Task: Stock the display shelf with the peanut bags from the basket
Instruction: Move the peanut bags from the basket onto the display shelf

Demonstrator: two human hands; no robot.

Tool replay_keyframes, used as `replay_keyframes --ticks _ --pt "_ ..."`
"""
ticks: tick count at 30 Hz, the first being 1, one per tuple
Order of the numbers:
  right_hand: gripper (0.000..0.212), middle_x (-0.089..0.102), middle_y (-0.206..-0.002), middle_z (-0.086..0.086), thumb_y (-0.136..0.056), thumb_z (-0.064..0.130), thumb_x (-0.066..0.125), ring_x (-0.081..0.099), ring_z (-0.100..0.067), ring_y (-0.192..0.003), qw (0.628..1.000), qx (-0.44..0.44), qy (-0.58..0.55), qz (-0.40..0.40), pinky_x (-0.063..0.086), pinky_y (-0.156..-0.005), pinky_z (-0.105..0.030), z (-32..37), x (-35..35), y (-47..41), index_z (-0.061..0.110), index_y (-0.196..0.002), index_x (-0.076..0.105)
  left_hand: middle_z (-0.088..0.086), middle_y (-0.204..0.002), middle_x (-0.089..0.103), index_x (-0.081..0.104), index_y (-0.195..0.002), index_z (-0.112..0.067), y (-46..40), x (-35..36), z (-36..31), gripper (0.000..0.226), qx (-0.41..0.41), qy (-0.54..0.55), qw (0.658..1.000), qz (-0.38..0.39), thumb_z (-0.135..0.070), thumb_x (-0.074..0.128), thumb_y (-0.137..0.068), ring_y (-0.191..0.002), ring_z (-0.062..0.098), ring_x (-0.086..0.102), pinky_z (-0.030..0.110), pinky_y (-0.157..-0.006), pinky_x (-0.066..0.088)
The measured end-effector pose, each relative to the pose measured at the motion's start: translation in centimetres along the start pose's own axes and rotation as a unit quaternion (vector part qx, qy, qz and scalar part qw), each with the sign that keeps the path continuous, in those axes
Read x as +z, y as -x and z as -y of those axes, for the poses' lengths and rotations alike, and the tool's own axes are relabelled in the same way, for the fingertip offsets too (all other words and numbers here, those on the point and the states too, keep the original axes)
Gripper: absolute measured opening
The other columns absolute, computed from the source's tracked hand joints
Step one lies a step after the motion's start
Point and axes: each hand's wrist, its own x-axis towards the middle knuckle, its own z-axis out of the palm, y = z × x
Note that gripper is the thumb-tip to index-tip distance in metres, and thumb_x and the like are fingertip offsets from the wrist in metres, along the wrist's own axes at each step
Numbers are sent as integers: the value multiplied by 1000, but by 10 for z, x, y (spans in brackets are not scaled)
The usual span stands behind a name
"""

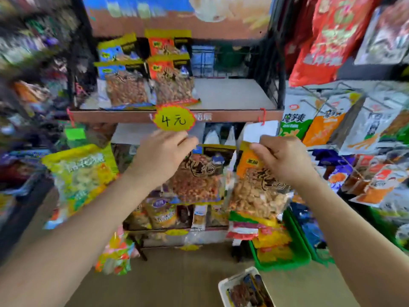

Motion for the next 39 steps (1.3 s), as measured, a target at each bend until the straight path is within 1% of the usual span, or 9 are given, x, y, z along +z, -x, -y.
replay_keyframes --ticks 3,12,17,21,24,26,31,36,39 --pt "52 55 -53 -17 -85 48 29 58 -35 -53 998 -38 23 -45 31 -50 -30 38 5 -54 9 -59 51 11 -65 60 65 -85 -9 -5 -26 56 16 -6 -45 998 -39 -4 71 -71 -55 30 62 31 -46 46" --pt "46 27 -45 3 -86 49 28 35 -26 -47 987 -15 -29 -159 26 -47 -35 110 37 -203 13 -56 33 11 -55 52 62 -77 -7 -40 -45 217 20 -42 -136 988 -55 1 76 -64 -47 29 55 28 -38 37" --pt "55 35 -47 -12 -87 52 32 43 -29 -51 989 27 17 -144 16 -44 -32 102 47 -279 8 -53 35 10 -54 52 63 -75 -5 -79 -16 276 23 -73 -137 987 -50 3 76 -59 -44 27 54 25 -40 29" --pt "55 41 -46 -14 -96 36 43 41 -28 -45 995 -2 12 -102 19 -46 -29 98 63 -326 6 -50 38 13 -59 56 64 -78 -3 -100 16 310 25 -81 -139 986 -47 9 75 -59 -45 28 55 24 -37 33" --pt "58 26 -40 3 -96 29 44 27 -11 -39 998 -25 -1 -52 13 -43 -26 96 86 -350 21 -43 22 15 -59 53 65 -80 0 -99 44 329 39 -73 -125 989 15 18 70 -47 -44 30 54 21 -39 20" --pt "54 27 -41 7 -97 31 43 27 -8 -40 999 -50 0 -13 15 -43 -28 91 105 -364 25 -47 24 16 -63 53 64 -84 -1 -94 59 341 31 -83 -116 987 69 15 64 -56 -49 32 56 22 -38 18" --pt "44 37 -47 5 -97 39 35 43 -26 -50 998 -57 22 15 25 -44 -29 74 144 -392 13 -70 57 8 -109 62 55 -120 -13 -79 86 359 34 -98 -64 953 280 0 49 -90 -98 27 61 32 -59 44" --pt "37 43 -55 -1 -97 42 34 49 -29 -63 990 -19 138 11 24 -42 -27 70 168 -396 13 -76 44 12 -94 67 64 -107 -7 -68 94 360 29 -75 -84 980 166 -10 71 -79 -84 30 65 35 -57 52" --pt "32 61 -100 -14 -94 38 45 55 -34 -100 985 -14 165 56 46 -72 -42 70 184 -373 9 -103 56 16 -102 67 65 -108 -6 -61 90 347 43 -37 -91 991 92 -6 78 -67 -93 35 65 42 -69 54"
